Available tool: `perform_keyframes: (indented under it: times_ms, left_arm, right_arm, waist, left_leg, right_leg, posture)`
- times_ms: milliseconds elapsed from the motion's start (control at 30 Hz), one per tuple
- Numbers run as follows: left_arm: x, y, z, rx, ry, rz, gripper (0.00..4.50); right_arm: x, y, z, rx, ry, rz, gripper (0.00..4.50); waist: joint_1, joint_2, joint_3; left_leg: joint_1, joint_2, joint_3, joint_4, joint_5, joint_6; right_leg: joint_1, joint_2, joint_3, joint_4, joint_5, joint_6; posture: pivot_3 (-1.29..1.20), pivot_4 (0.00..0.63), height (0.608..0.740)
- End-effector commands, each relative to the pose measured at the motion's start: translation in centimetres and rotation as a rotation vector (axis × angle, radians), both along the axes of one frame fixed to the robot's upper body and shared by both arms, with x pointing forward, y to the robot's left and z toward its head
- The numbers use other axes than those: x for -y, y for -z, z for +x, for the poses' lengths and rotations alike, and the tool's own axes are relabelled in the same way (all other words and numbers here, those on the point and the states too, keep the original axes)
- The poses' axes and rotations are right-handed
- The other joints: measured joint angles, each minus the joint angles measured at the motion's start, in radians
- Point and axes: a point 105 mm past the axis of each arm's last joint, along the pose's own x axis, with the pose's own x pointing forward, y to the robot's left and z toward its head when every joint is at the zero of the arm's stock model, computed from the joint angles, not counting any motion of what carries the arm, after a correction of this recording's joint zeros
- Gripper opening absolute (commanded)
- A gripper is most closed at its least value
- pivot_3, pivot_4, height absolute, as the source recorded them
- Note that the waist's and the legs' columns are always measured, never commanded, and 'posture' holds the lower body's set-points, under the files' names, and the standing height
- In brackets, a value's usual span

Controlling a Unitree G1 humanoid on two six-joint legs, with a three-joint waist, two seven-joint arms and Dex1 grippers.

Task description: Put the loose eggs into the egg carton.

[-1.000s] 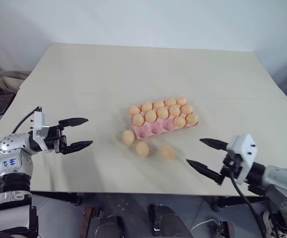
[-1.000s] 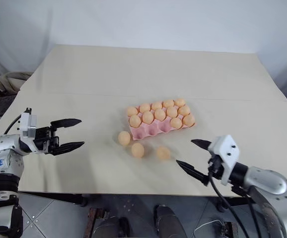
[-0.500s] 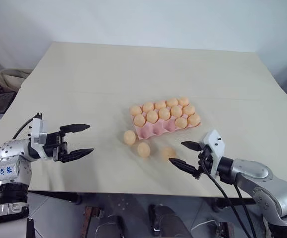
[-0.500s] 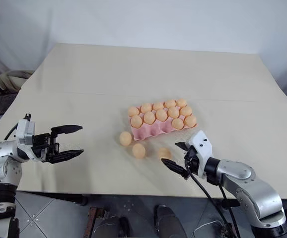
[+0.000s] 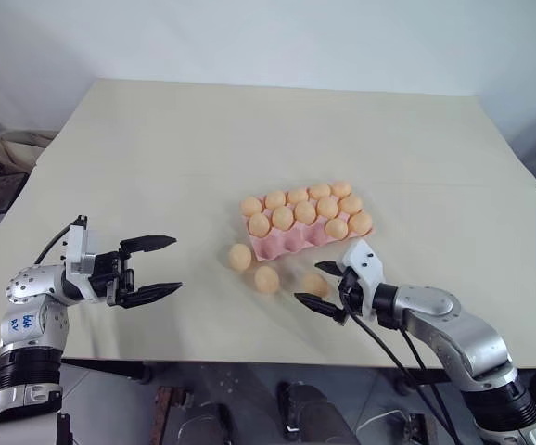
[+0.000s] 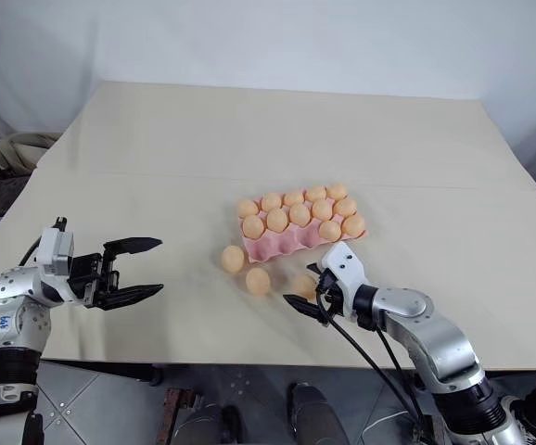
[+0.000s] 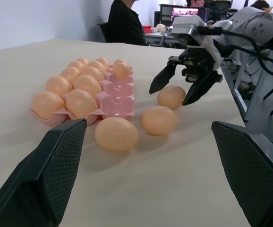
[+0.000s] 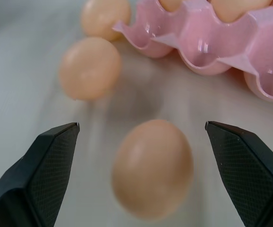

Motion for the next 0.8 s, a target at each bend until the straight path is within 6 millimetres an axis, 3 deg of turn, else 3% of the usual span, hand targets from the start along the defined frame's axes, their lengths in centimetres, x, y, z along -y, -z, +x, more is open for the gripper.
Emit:
perform_keyframes:
  times_ms: [33,100,200,367,433,533,700,800]
  left_arm:
    - [-0.1,-1.1,-0.2,0.052,-0.009,-0.006,4.5]
    - [-0.2,-1.1,-0.1,0.053,-0.013,-0.005,4.5]
    - [-0.1,-1.1,0.0,0.054,-0.016,-0.006,4.5]
    - [0.1,-1.1,0.2,0.057,-0.016,-0.009,4.5]
    - [0.1,-1.1,0.3,0.059,-0.016,-0.011,4.5]
    - [0.2,-1.1,0.4,0.062,-0.018,-0.013,4.5]
    - [0.3,-1.1,0.5,0.063,-0.02,-0.018,4.5]
    - [0.5,-1.0,0.6,0.066,-0.022,-0.022,4.5]
  right_arm:
    - [-0.1,-0.5,0.1,0.034,-0.021,-0.007,4.46]
    - [0.0,-0.4,0.1,0.032,-0.022,-0.015,4.46]
    - [0.1,-0.4,0.1,0.039,-0.026,-0.021,3.87]
    - [0.1,-0.9,0.2,0.059,-0.03,-0.022,2.08]
    - [0.2,-1.9,0.4,0.086,-0.031,-0.011,1.7]
    - [0.5,-3.8,1.1,0.159,-0.02,-0.009,1.64]
    - [1.4,-8.4,4.8,0.293,0.11,0.038,1.64]
    - [1.8,-8.8,6.8,0.318,0.182,0.018,1.64]
  waist:
    - [0.0,0.0,0.0]
    - [-0.001,0.0,0.0]
    - [-0.001,0.0,0.0]
    - [-0.001,0.0,0.0]
    - [-0.001,0.0,0.0]
    - [-0.002,0.0,0.0]
    - [-0.003,0.0,0.0]
    - [-0.003,0.0,0.0]
  left_leg:
    - [0.0,0.0,0.0,0.0,0.0,0.0]
    - [0.0,0.0,0.0,0.0,0.0,0.0]
    - [0.0,0.0,0.0,0.0,0.0,-0.001]
    - [0.0,0.0,0.0,0.0,0.0,0.0]
    - [0.0,0.0,0.0,0.0,0.0,-0.001]
    - [0.0,0.0,0.0,0.0,0.0,0.0]
    - [0.0,0.0,0.0,0.0,0.0,0.0]
    - [0.0,0.0,0.0,0.0,0.001,-0.002]
  right_leg:
    - [0.0,0.0,0.0,0.0,0.0,0.0]
    - [0.0,0.0,0.0,0.0,0.0,0.0]
    - [0.0,0.0,0.0,0.0,0.0,0.0]
    - [0.0,0.0,0.0,0.0,0.0,0.0]
    - [0.0,0.0,0.0,0.0,0.0,0.0]
    - [0.0,0.0,0.0,0.001,0.0,0.0]
    - [0.0,0.0,0.0,0.001,0.0,0.0]
    - [-0.001,0.0,0.0,0.001,0.0,0.0]
  posture:
    - [0.0,0.15,0.74]
    - [0.0,0.15,0.74]
    - [0.0,0.15,0.74]
    - [0.0,0.15,0.74]
    - [0.0,0.15,0.74]
    - [0.0,0.15,0.74]
    - [0.0,0.15,0.74]
    - [0.0,0.15,0.74]
